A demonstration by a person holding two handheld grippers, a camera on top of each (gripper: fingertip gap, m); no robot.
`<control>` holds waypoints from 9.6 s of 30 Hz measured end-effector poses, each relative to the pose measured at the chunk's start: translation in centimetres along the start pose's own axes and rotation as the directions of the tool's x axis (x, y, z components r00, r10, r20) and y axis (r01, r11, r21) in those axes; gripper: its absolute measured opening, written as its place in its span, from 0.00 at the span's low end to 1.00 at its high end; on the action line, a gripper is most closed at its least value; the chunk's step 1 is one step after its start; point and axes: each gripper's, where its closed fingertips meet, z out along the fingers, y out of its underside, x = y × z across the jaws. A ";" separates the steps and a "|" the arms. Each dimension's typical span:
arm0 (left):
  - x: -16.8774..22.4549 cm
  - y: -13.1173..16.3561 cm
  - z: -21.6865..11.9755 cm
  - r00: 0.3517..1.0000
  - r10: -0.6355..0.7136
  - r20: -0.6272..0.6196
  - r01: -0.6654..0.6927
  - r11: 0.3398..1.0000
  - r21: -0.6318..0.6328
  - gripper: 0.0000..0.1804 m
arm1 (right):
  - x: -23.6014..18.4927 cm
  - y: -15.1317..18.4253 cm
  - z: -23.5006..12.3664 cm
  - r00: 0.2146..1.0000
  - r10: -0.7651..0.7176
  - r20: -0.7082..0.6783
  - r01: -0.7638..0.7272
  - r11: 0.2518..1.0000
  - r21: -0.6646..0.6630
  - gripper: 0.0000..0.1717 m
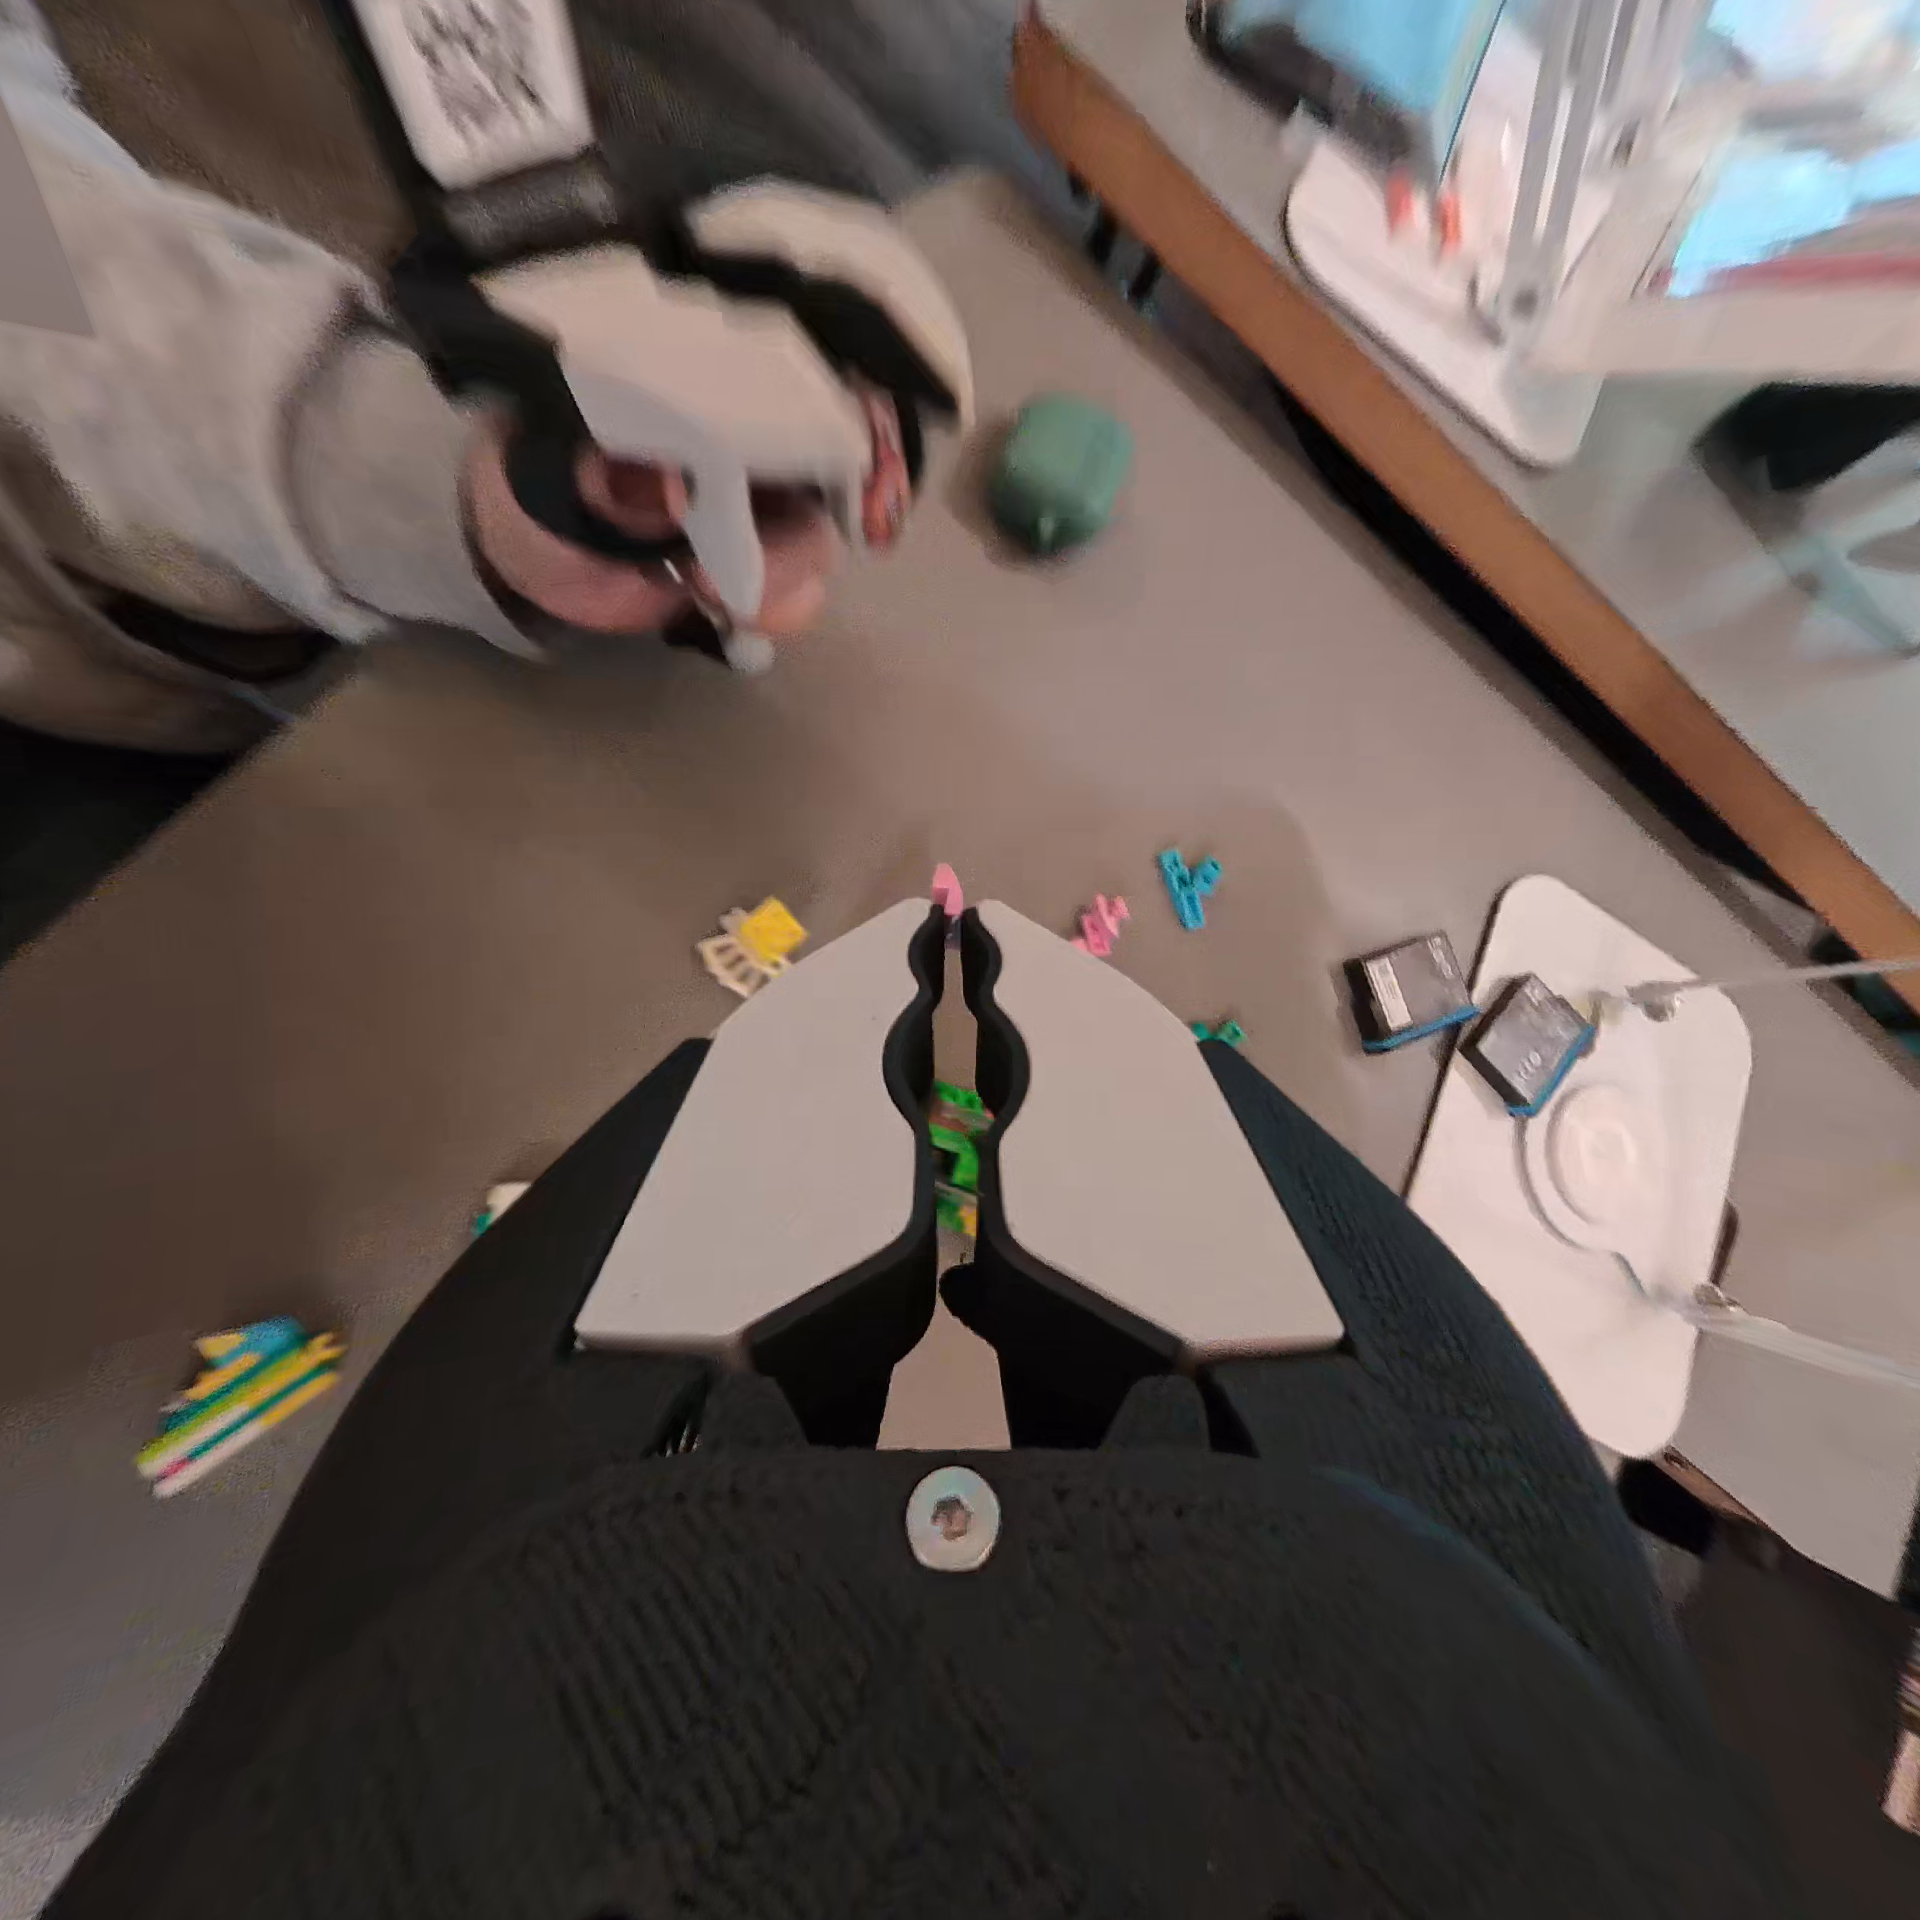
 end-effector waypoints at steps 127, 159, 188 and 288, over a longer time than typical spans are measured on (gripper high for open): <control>16.4 7.3 -1.4 0.708 0.007 -0.706 -0.279 0.921 -0.270 0.03 | -11.3 3.0 -4.4 0.946 0.284 0.157 -0.324 0.855 0.406 0.02; -4.0 -0.2 -1.9 0.867 0.363 0.342 -0.320 0.931 -0.176 0.02 | 1.2 0.6 4.8 0.996 0.078 0.052 -0.073 0.994 -0.084 0.02; 3.1 2.5 0.5 0.976 0.110 -0.186 -0.142 0.975 -0.171 0.02 | -1.6 -5.9 -0.2 0.957 -0.042 0.289 0.008 0.993 0.118 0.10; 0.5 3.5 -0.8 0.961 -0.027 0.274 0.051 0.996 -0.080 0.00 | -7.1 14.0 -12.3 0.135 0.651 -0.747 -0.048 0.757 0.651 0.01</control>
